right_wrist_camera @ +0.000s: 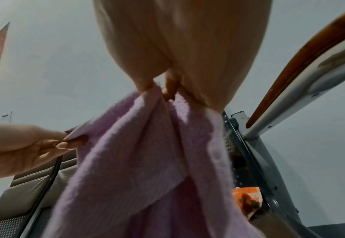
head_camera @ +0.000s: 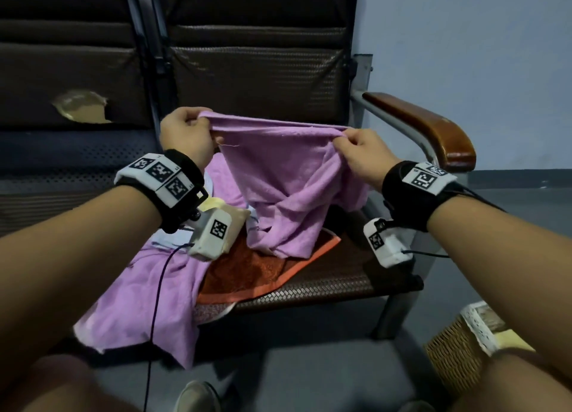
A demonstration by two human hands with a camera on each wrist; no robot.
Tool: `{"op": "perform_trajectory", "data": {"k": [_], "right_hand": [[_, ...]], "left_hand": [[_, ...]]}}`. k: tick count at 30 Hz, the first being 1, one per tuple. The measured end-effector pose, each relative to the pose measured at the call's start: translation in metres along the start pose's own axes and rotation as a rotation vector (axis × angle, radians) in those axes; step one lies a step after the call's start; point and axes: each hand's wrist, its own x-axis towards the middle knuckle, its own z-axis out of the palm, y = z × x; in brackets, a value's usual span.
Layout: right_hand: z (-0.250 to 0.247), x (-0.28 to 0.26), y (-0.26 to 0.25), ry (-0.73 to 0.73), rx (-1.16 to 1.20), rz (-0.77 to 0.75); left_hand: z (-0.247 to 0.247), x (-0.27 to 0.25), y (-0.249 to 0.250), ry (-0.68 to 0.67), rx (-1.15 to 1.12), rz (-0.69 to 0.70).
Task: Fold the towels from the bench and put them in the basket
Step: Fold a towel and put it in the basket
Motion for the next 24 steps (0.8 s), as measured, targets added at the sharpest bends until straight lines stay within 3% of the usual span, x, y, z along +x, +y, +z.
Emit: {"op": "perform_trajectory", "data": {"k": [2,6,12,15,20,24], "right_hand": [[-0.006,0.004,-0.004,-0.012,-0.076,-0.077],[-0.02,0.005,-0.008,-0.088,-0.494,-0.241],[-0.021,0.0,-0.001,-0.285,-0.876,-0.211],[-0.027,0.006,0.0,-0.266,-0.776,-0.156],[-0.051,0.018,-0.006,-0.098,-0.35,-0.069],[-0.064,0.02,-0.021,-0.092,-0.141,-0.086]], "left_hand": [[-0.001,0.009,0.011,0.031,0.0,0.032],[-0.003,0.024,0.029,0.058,0.001,0.077],[-0.001,0.032,0.049,0.059,0.047,0.07],[-0.003,0.032,0.052,-0.007,0.02,0.073],[-0.021,0.04,0.06,-0.009,0.075,0.007],[-0.04,0.044,0.069,-0.03,0.39,0.126]]}}
